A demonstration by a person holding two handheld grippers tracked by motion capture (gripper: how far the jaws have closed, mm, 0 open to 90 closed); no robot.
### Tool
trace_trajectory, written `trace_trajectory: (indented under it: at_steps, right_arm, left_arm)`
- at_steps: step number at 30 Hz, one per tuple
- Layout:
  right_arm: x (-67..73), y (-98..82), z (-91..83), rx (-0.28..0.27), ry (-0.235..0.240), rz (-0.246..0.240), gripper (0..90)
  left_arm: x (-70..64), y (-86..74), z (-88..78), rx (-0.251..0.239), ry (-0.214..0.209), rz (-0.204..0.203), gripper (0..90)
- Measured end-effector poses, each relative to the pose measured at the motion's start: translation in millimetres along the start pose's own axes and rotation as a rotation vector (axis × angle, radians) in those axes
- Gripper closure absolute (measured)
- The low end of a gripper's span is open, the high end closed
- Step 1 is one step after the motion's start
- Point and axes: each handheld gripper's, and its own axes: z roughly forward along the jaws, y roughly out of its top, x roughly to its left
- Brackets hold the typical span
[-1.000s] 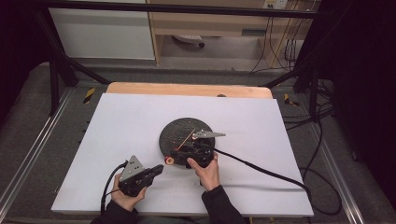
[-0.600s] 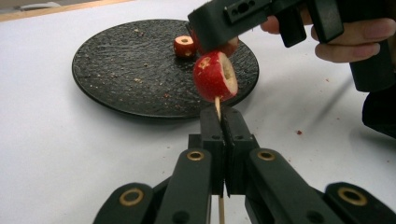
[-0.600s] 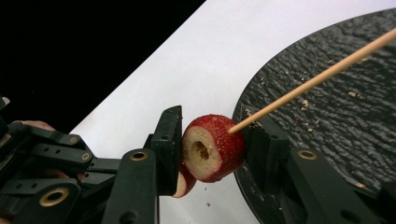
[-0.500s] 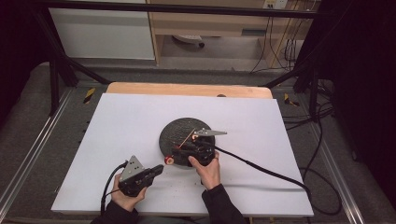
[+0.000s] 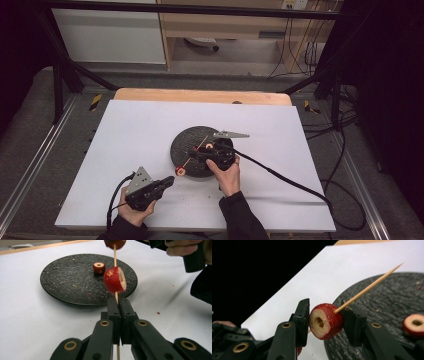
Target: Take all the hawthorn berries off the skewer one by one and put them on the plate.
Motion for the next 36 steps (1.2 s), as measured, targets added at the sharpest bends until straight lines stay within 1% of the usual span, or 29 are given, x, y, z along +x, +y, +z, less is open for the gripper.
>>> trace_trajectory:
  at_steps: [13, 18, 28, 31, 34, 36]
  right_arm:
    - [-11.7, 33.0, -21.0, -0.058, -0.057, -0.005, 61.2]
    - [-16.4, 41.5, -26.3, -0.074, -0.071, -0.004, 61.2]
    - [-32.2, 61.7, -36.0, -0.11, -0.125, -0.001, 61.3]
    - [-37.8, 65.7, -37.1, -0.107, -0.15, -0.011, 61.2]
    - [-42.3, 67.1, -35.9, -0.092, -0.174, -0.017, 61.2]
    - [-45.1, 66.9, -34.0, -0.086, -0.182, -0.016, 61.2]
  left_arm:
    - [0.0, 0.3, -1.8, -0.012, 0.0, -0.001, 88.4]
    - [0.2, 0.2, -2.3, -0.013, -0.001, 0.0, 88.4]
    - [1.1, -0.6, -3.0, -0.011, 0.004, -0.002, 88.4]
    - [2.2, -0.8, -3.8, -0.012, 0.007, -0.005, 88.4]
    - [3.6, -0.8, -5.1, -0.015, 0.01, -0.011, 88.4]
    - [4.1, -0.7, -5.7, -0.017, 0.014, -0.012, 88.4]
